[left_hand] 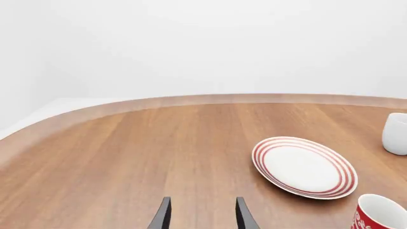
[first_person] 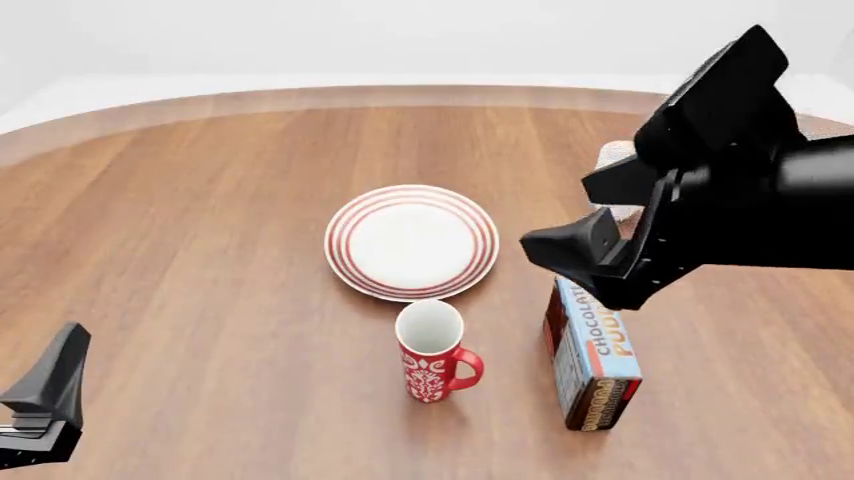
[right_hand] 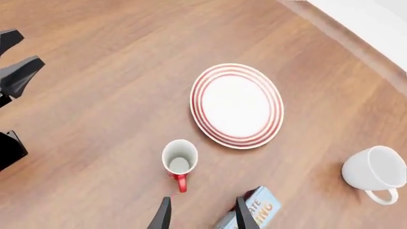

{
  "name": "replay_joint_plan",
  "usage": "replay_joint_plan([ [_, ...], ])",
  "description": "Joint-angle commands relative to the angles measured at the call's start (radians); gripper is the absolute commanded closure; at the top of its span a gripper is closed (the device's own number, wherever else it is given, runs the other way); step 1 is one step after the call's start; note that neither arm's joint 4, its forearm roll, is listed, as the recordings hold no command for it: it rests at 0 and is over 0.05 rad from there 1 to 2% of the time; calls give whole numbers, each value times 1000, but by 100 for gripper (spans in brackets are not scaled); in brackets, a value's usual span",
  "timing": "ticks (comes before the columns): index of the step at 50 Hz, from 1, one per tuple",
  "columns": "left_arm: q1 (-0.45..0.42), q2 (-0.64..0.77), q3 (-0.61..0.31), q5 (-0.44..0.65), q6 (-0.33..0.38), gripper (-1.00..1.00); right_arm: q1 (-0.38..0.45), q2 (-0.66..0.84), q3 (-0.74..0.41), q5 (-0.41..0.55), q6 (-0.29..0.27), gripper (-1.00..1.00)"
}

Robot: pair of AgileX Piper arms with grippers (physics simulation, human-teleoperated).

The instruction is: Pick up the red mug and put it on the plate

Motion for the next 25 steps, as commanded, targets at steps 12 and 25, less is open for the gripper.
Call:
replay_joint_plan([
  [12,0,0,0,0,0,-100,40,65,105,-70,66,-100],
  [25,0,0,0,0,0,-100,54,111,122,-111,62,-100],
])
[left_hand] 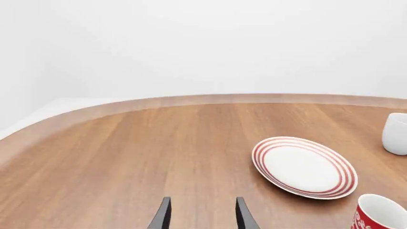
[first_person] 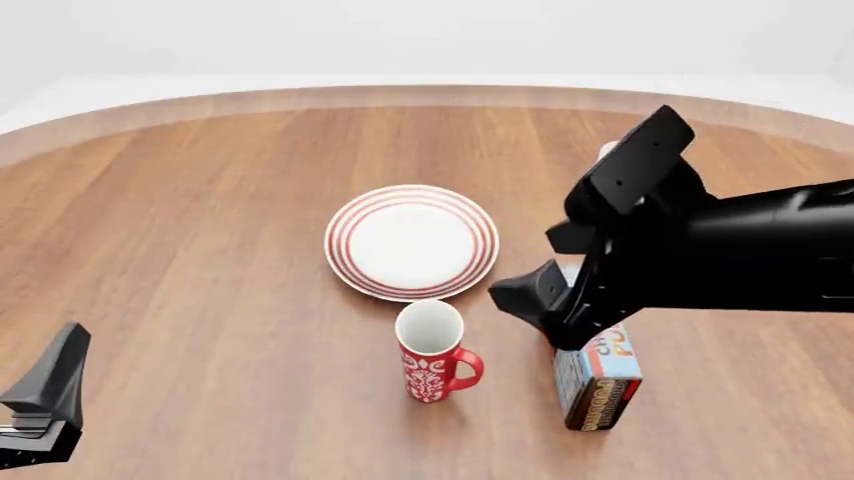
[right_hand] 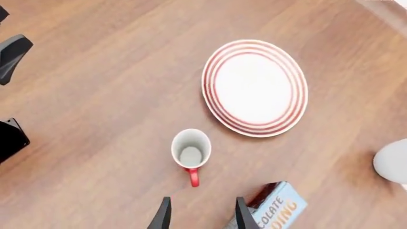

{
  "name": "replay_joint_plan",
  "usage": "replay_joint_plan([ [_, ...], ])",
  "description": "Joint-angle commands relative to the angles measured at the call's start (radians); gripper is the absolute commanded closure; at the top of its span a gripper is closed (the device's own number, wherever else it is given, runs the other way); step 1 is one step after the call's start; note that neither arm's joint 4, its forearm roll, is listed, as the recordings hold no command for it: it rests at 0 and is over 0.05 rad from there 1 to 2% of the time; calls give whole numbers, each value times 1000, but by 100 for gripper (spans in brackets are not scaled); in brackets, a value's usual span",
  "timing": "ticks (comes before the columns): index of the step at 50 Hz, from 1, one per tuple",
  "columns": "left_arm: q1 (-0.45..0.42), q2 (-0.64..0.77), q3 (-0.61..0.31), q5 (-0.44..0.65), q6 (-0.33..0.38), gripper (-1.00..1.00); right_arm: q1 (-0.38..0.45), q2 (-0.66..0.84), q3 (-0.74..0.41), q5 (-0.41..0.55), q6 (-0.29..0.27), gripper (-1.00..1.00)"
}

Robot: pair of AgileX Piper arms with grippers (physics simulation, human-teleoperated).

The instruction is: Pick up the red mug and put it on the plate

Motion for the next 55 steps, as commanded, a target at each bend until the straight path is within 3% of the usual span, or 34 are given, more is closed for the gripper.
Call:
replay_joint_plan([
  [1,0,0,0,0,0,-100,17,38,35,-44,8,-100],
  [20,0,0,0,0,0,-100,18,65,130,-139,55,-100],
  [55,0,0,0,0,0,-100,8,152,193,-274,80,-100],
])
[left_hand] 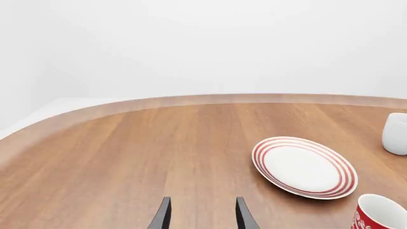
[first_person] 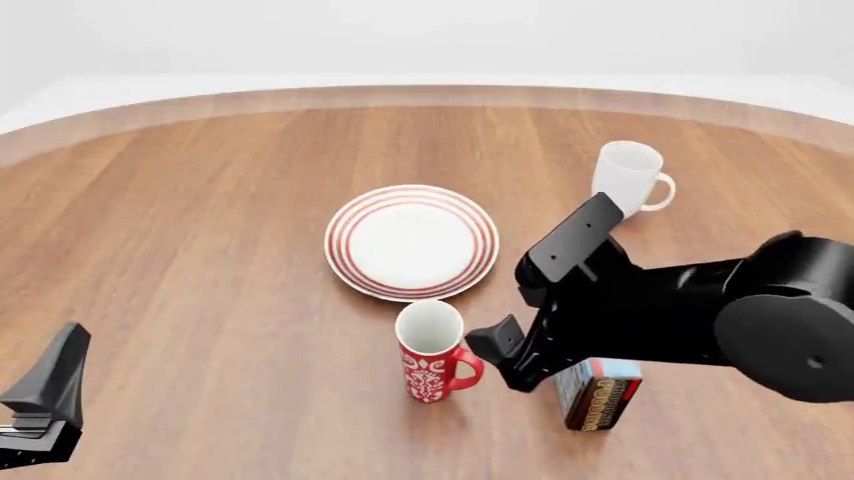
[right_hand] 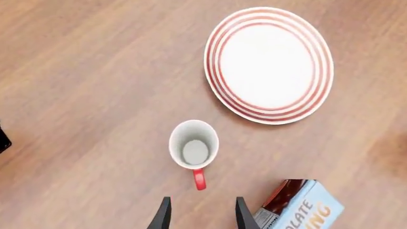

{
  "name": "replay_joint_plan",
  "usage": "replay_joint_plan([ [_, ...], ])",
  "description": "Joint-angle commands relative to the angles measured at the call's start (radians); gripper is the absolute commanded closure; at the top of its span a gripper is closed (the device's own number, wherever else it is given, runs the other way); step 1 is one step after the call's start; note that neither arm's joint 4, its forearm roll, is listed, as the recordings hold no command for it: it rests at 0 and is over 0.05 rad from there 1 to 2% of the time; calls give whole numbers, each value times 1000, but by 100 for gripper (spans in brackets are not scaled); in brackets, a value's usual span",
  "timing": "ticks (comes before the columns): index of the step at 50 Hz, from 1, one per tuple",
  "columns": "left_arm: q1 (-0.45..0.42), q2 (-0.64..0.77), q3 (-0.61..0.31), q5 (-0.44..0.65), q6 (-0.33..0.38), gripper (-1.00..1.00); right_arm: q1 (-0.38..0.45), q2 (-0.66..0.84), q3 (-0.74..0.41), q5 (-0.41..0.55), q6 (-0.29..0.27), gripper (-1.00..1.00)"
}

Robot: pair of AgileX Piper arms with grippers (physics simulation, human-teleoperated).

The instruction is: Pick up the red mug and put it on the plate

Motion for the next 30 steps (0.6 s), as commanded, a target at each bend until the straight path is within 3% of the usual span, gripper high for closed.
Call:
replay_joint_plan([
  [1,0,0,0,0,0,-100,3,33,22,-52,10,-100],
  [30,0,0,0,0,0,-100,0,100,61,-139,38,-100],
])
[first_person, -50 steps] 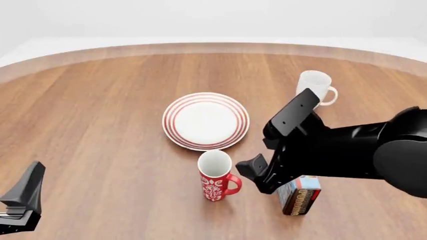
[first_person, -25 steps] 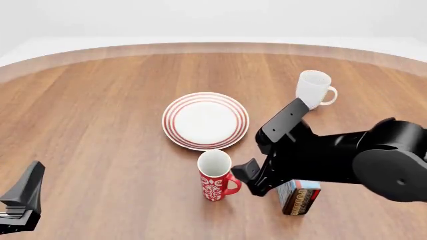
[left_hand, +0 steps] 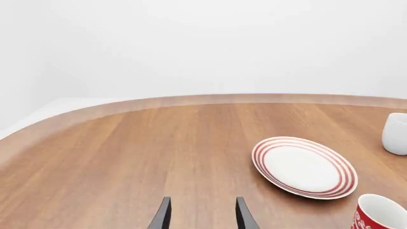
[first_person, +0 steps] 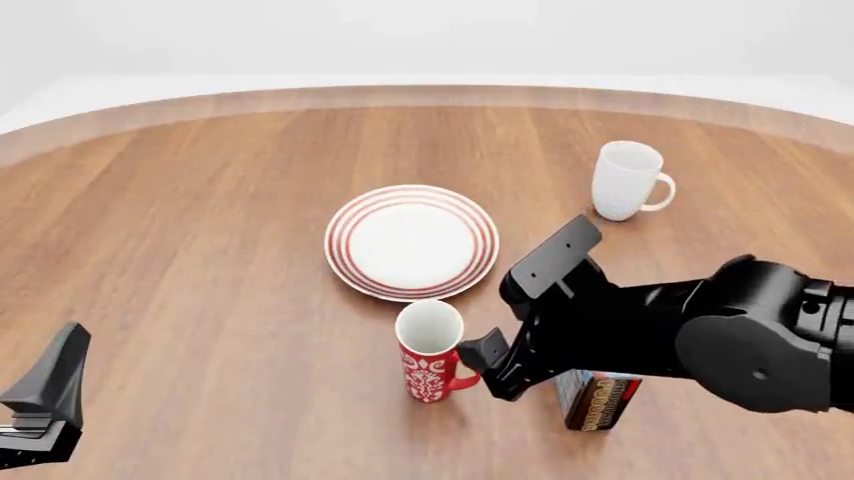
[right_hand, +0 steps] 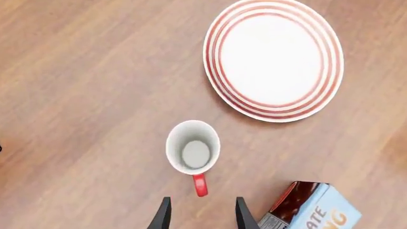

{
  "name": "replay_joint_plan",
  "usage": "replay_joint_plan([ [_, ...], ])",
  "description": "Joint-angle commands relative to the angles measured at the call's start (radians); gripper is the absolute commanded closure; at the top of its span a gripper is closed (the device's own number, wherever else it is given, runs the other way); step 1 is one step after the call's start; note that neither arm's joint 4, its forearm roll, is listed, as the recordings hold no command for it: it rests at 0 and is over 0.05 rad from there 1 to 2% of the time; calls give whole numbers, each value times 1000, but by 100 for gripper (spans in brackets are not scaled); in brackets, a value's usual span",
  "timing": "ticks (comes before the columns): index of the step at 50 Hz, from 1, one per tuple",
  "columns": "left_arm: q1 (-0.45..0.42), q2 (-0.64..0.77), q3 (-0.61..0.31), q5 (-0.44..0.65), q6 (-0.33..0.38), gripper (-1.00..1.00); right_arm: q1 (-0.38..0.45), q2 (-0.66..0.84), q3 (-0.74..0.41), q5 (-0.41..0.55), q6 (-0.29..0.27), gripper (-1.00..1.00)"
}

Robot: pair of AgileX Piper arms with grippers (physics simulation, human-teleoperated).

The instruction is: Pick up the red mug and put it on the plate

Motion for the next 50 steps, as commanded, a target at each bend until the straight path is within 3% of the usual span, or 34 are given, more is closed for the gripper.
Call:
replay_joint_plan([
  [1,0,0,0,0,0,-100,0,27,14,-35,10,-100],
  [50,0,0,0,0,0,-100,26,121,60,-159,48,-100],
])
